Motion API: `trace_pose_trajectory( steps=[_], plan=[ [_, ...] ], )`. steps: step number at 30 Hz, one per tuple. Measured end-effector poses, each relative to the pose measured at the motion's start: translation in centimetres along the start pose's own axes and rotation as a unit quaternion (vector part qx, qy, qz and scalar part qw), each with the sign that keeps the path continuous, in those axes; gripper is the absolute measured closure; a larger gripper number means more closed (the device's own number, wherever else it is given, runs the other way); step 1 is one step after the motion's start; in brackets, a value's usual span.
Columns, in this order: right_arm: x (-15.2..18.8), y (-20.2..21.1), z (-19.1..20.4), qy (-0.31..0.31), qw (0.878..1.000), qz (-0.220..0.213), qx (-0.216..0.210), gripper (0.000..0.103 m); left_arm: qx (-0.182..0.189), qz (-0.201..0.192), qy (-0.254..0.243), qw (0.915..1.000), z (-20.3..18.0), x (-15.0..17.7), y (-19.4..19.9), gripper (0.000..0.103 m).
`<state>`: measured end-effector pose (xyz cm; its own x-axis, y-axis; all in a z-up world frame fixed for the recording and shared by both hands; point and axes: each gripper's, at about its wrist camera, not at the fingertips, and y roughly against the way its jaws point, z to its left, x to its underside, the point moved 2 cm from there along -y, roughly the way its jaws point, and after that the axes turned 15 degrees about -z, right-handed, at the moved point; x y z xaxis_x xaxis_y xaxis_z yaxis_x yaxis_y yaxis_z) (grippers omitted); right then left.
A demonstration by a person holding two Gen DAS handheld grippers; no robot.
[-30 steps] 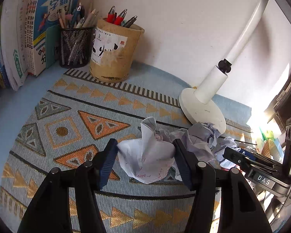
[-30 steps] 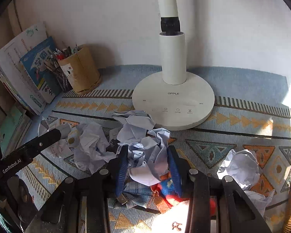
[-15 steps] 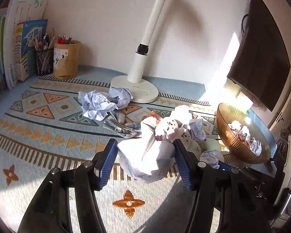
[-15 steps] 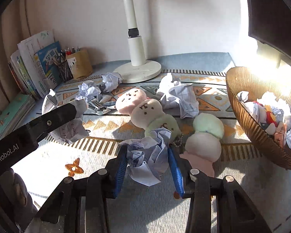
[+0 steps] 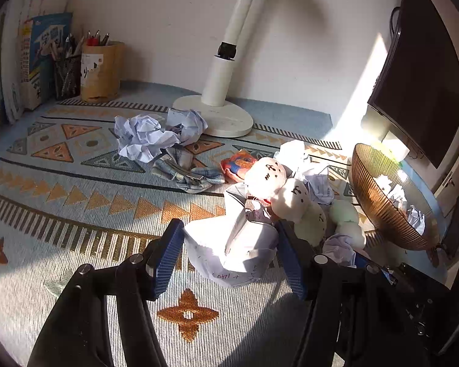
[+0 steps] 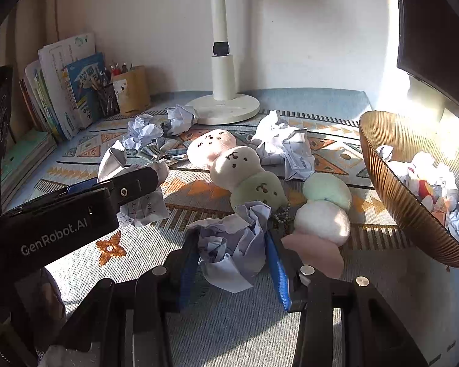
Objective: Organize objects
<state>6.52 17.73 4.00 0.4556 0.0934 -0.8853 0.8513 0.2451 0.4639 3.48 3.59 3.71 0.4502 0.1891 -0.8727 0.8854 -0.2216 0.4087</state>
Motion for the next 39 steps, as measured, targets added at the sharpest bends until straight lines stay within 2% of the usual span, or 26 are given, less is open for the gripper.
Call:
trace_pose_trajectory(
  steps=[8, 14, 19, 39],
  plan=[
    [0.0, 0.3, 0.3, 0.002, 1.0, -0.007, -0.004, 0.062, -0.017, -0.006, -0.037, 0.9991, -1.1, 0.2, 0.1, 0.043],
    [0.0, 0.3, 0.4, 0.002, 1.0, -0.007, -0.001, 0.062, -0.008, -0.001, -0.035, 0.9994, -1.1, 0.3, 0.1, 0.043],
    [0.1, 0.3, 0.4, 0.001, 1.0, -0.004, 0.001, 0.06, -0.011, -0.004, -0.048, 0.9988, -1.7, 0.4, 0.1, 0.043],
    [0.2, 0.3, 0.4, 0.002, 1.0, -0.006, -0.003, 0.06, -0.016, -0.007, -0.043, 0.9989, -1.5, 0.3, 0.1, 0.043]
  ],
)
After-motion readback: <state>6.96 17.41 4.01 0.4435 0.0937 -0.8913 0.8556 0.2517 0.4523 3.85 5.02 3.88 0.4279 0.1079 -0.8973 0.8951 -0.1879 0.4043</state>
